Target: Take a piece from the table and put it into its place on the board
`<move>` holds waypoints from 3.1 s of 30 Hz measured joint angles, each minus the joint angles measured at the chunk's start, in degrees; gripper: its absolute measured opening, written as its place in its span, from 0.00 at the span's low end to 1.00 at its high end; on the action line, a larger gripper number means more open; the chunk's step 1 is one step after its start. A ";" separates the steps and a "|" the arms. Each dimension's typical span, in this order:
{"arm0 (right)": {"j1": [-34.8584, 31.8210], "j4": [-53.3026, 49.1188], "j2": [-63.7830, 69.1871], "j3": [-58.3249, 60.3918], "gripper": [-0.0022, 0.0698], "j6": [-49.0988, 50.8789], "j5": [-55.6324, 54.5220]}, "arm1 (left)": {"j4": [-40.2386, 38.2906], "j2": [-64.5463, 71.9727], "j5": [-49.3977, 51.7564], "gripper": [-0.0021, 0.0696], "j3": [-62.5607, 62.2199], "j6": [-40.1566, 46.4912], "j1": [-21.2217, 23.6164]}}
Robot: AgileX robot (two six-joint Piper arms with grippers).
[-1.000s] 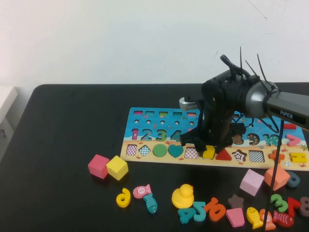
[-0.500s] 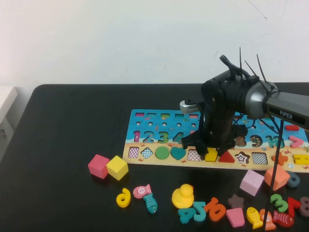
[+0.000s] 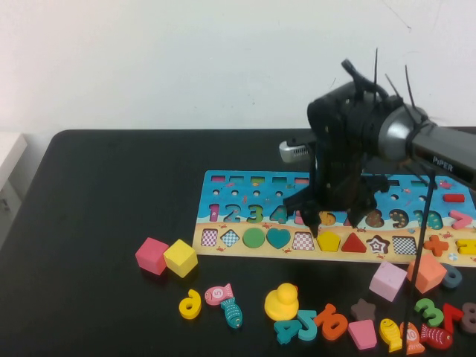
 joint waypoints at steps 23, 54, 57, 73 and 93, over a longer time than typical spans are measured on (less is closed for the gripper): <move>0.00 0.36 -27.02 -15.11 0.06 -20.22 5.63 | 0.00 0.00 0.00 0.03 0.00 0.00 0.00; -4.77 11.22 -72.18 29.91 0.06 -33.70 -17.68 | 0.00 0.00 0.00 0.03 0.00 0.00 0.00; -11.29 13.68 -78.26 43.04 0.06 -33.70 -26.24 | 0.00 0.00 0.00 0.03 0.00 0.00 0.00; -36.19 14.85 -126.04 95.47 0.06 -33.72 -41.94 | 0.00 0.00 0.00 0.03 0.00 0.00 0.00; -38.05 10.28 -132.94 111.58 0.06 -26.81 -43.81 | 0.00 0.00 0.00 0.03 0.00 0.00 0.00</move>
